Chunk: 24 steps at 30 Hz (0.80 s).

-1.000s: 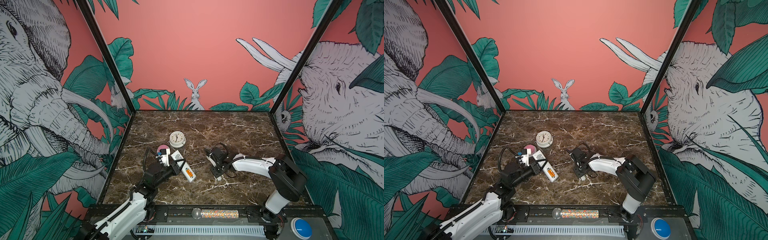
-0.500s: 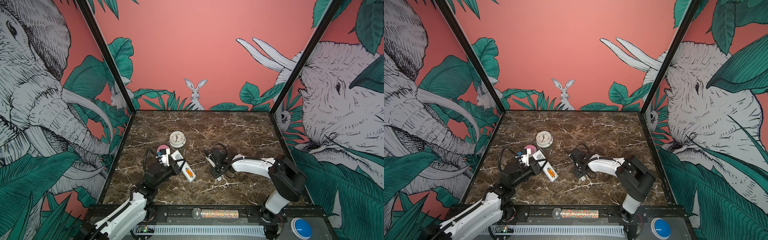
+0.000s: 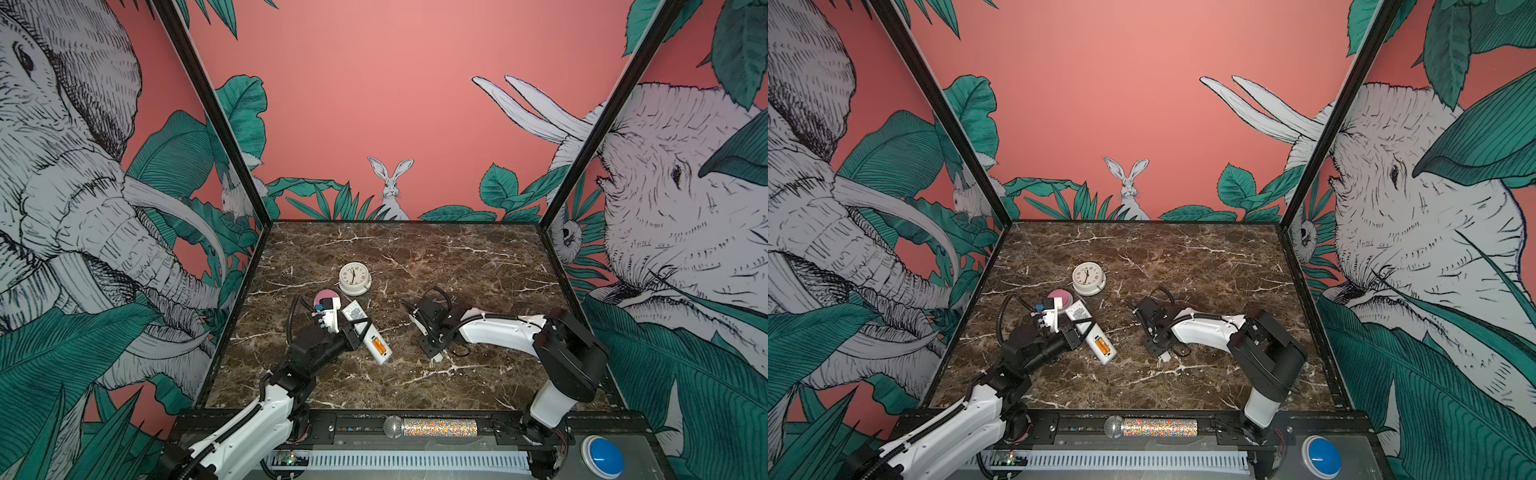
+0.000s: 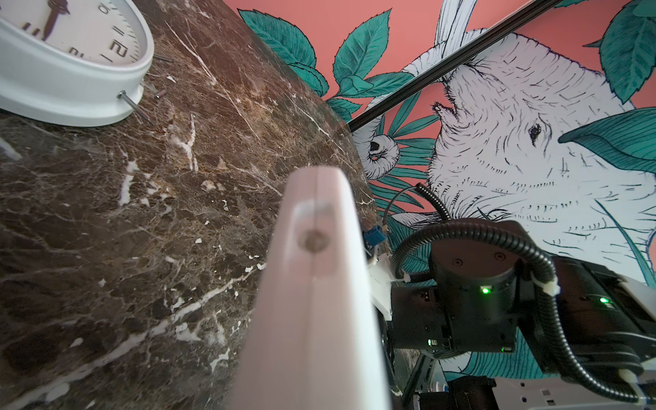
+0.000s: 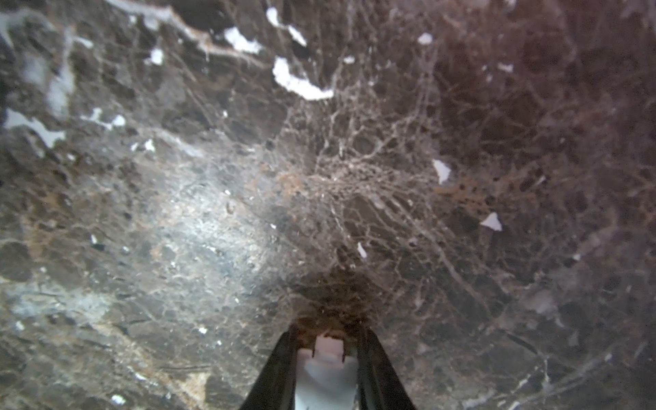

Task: Load the batteries into the remote control
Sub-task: 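Lift the white battery cover off the table with the right gripper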

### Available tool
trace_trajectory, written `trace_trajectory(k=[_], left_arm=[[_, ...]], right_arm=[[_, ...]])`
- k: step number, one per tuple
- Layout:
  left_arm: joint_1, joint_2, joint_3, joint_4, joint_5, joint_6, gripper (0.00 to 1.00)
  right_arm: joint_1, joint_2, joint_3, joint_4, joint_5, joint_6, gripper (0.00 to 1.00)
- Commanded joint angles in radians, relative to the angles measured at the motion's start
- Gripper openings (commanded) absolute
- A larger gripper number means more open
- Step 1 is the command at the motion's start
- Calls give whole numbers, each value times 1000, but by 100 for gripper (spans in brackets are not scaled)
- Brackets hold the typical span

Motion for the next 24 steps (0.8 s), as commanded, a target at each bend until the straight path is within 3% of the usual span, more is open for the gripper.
trace_trajectory(k=[1, 8, 24], left_arm=[[-6, 0, 17, 48, -8, 11, 0], [-6, 4, 16, 51, -8, 10, 0], [-9, -1, 15, 49, -11, 13, 0]], right_arm=[[13, 16, 16, -43, 19, 3, 35], [21, 16, 20, -53, 32, 7, 39], [38, 27, 37, -64, 42, 8, 32]])
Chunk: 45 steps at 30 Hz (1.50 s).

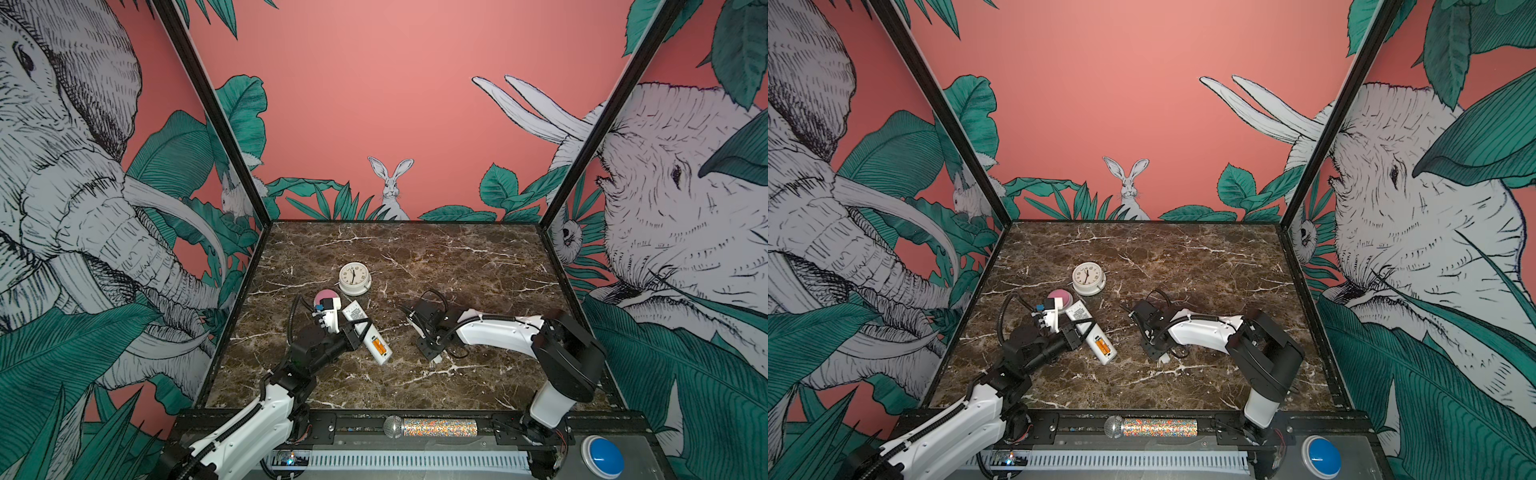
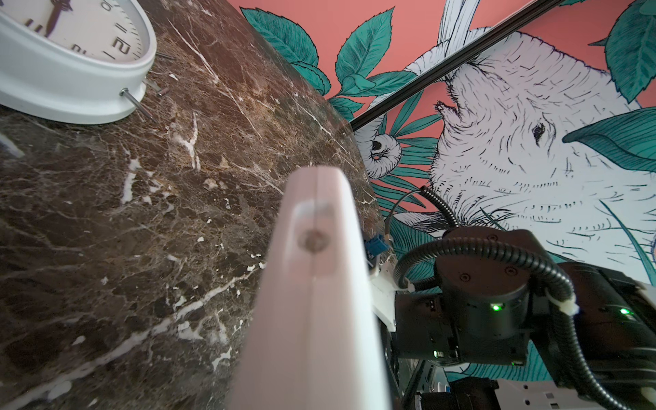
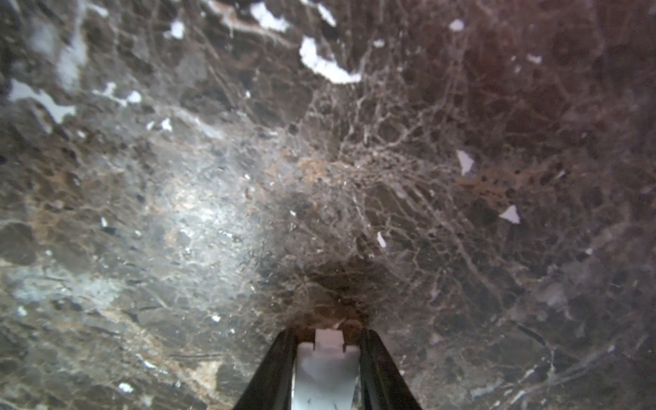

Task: Load the batteries into the remote control
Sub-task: 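Lift the white battery cover off the table with the right gripper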

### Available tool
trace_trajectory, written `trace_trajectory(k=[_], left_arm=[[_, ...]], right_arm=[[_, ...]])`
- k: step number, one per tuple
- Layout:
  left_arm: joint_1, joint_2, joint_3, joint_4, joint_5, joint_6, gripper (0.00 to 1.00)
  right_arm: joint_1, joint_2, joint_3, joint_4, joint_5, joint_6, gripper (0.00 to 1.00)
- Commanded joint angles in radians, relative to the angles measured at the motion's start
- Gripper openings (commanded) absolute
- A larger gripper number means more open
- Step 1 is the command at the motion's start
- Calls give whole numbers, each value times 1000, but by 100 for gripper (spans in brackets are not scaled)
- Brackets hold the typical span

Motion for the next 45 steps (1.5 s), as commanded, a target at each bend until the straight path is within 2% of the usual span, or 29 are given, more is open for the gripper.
trace_trajectory(k=[1, 14, 23, 45], left_arm=[[-4, -6, 15, 49, -9, 13, 0], [-6, -1, 17, 48, -11, 12, 0], [-7, -1, 19, 45, -11, 17, 0], [-11, 38, 39, 57, -7, 27, 0]], right_arm=[[9, 18, 19, -30, 14, 8, 32], [22, 30, 34, -56, 45, 5, 33], [34, 45, 58, -86, 72, 4, 38], [58, 27, 35, -76, 60, 34, 30]])
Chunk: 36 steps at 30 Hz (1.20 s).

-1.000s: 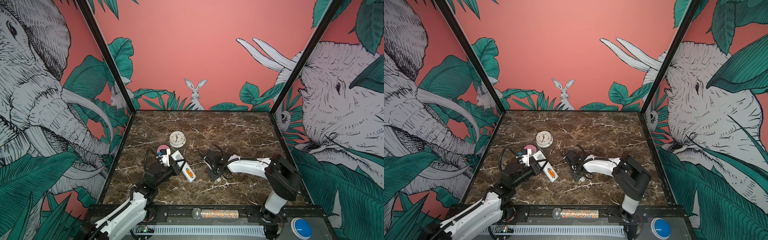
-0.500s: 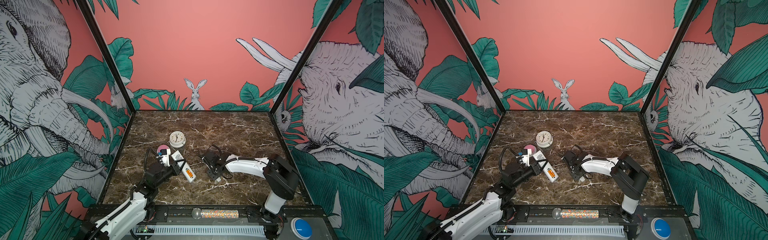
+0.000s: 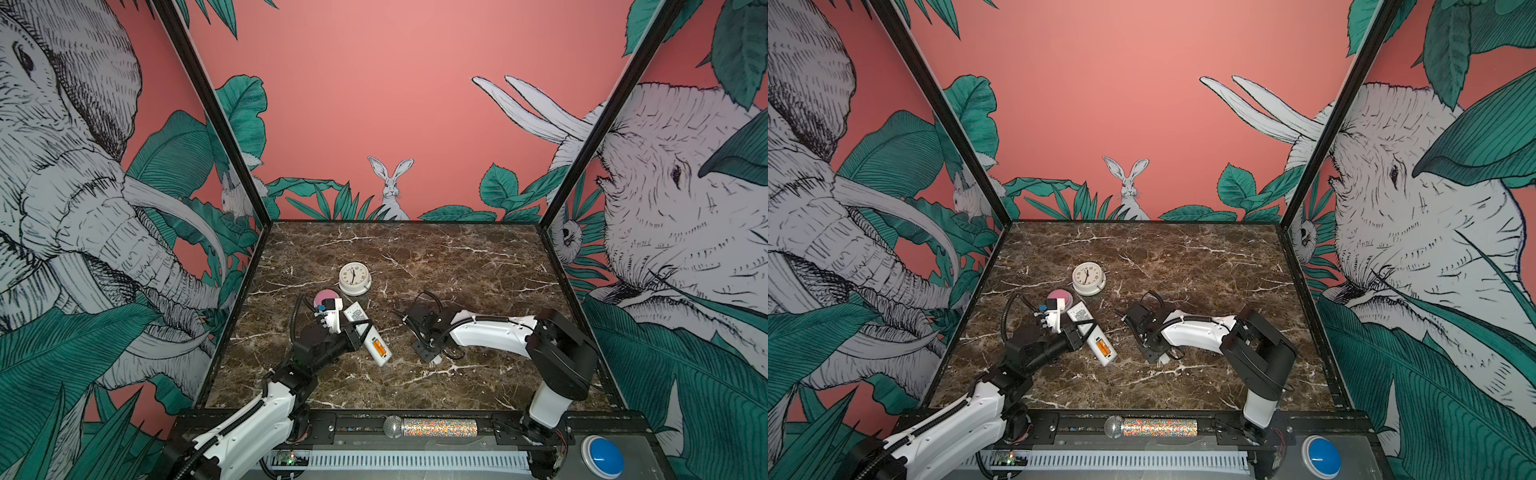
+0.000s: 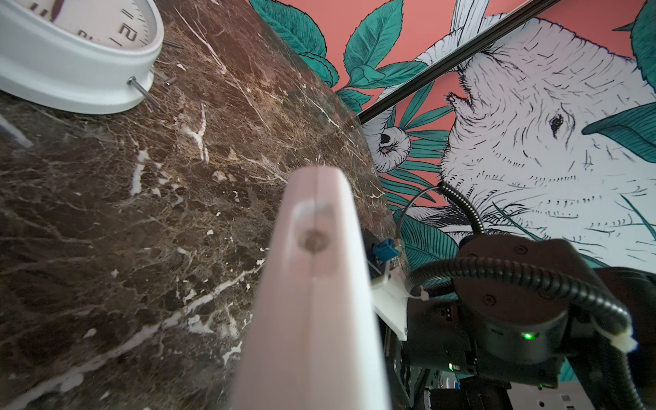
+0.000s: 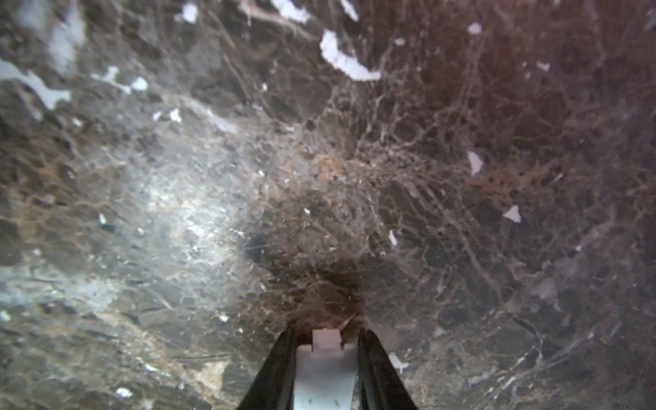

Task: Load the batteries into the remote control
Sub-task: 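Lift the white battery cover off the table with the right gripper, then carry the cover with the right gripper over the remote's battery compartment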

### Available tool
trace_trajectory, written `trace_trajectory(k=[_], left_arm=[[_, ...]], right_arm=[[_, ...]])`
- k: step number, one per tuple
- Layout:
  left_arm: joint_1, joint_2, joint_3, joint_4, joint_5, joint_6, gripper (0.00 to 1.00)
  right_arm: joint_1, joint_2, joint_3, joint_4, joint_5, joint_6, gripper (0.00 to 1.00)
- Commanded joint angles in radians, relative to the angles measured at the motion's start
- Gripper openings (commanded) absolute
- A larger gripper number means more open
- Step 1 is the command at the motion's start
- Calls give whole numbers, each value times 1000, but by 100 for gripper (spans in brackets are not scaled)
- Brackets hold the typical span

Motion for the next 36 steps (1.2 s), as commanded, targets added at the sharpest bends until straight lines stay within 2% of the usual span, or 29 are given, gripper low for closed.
trace_trajectory(k=[1, 26, 36], left_arm=[[-7, 0, 38, 53, -3, 7, 0], [-12, 4, 37, 66, -22, 5, 0], [-12, 17, 39, 82, -38, 0, 0]], right_arm=[[11, -5, -12, -20, -6, 18, 30], [50, -134, -46, 41, 31, 17, 19], [92, -293, -42, 75, 76, -9, 18]])
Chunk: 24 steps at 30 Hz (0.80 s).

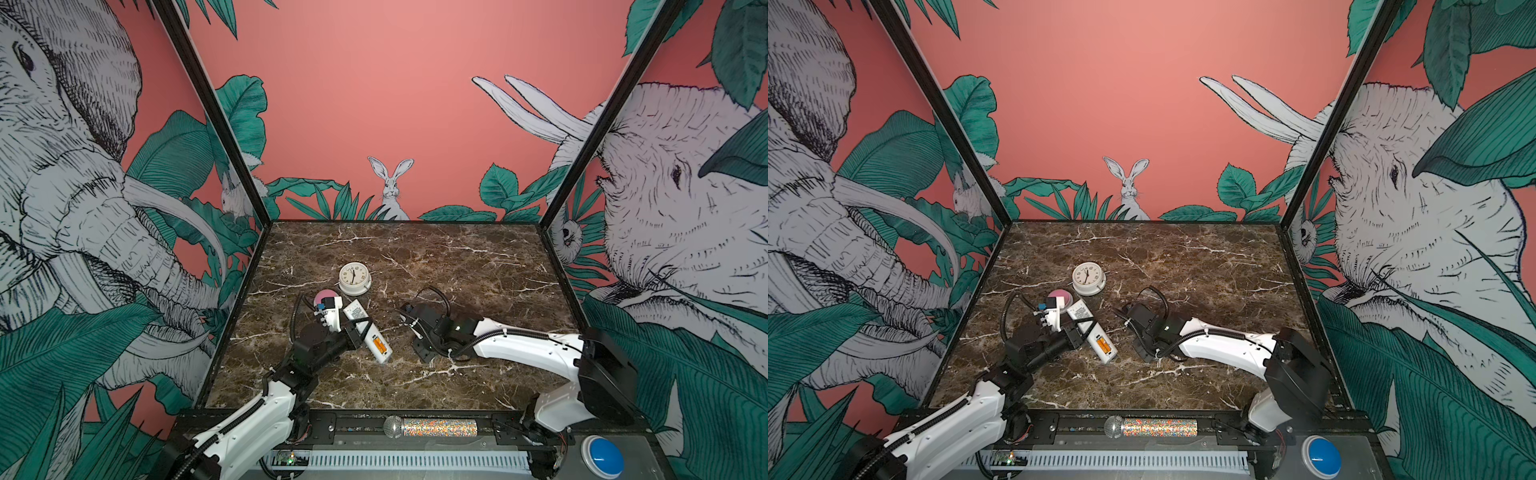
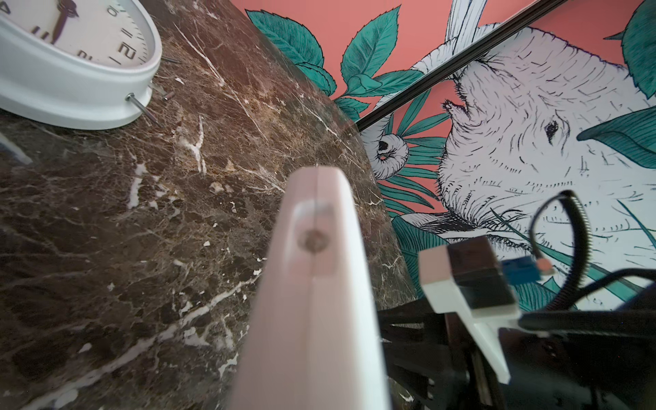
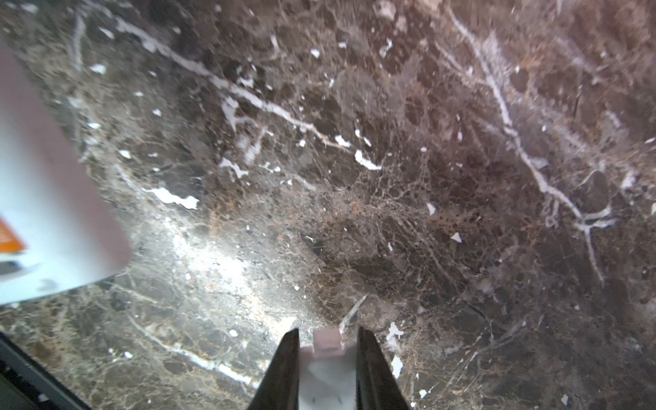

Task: Load the batteries into the remote control
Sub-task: 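Carry the cover with the right gripper over the remote's battery compartment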

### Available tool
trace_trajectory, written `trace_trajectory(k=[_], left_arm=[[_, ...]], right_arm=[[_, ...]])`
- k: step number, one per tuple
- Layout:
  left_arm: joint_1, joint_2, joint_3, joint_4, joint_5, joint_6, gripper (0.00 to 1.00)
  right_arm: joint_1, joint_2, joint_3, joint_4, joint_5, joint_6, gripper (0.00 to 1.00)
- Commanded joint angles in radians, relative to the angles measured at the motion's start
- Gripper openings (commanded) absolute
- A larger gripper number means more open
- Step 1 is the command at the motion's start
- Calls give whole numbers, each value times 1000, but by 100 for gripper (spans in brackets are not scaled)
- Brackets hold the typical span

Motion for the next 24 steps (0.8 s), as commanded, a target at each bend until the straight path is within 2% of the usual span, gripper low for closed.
trace_trajectory(k=[1, 12, 24], left_arm=[[-6, 5, 31, 61, -12, 0, 0], [-6, 8, 40, 63, -22, -17, 0], [-7, -8, 37, 55, -34, -23, 0]], right_arm=[[15, -48, -7, 23, 43, -13, 18], [80, -146, -5, 102, 121, 0, 17], [147, -102, 34, 213, 152, 3, 16]])
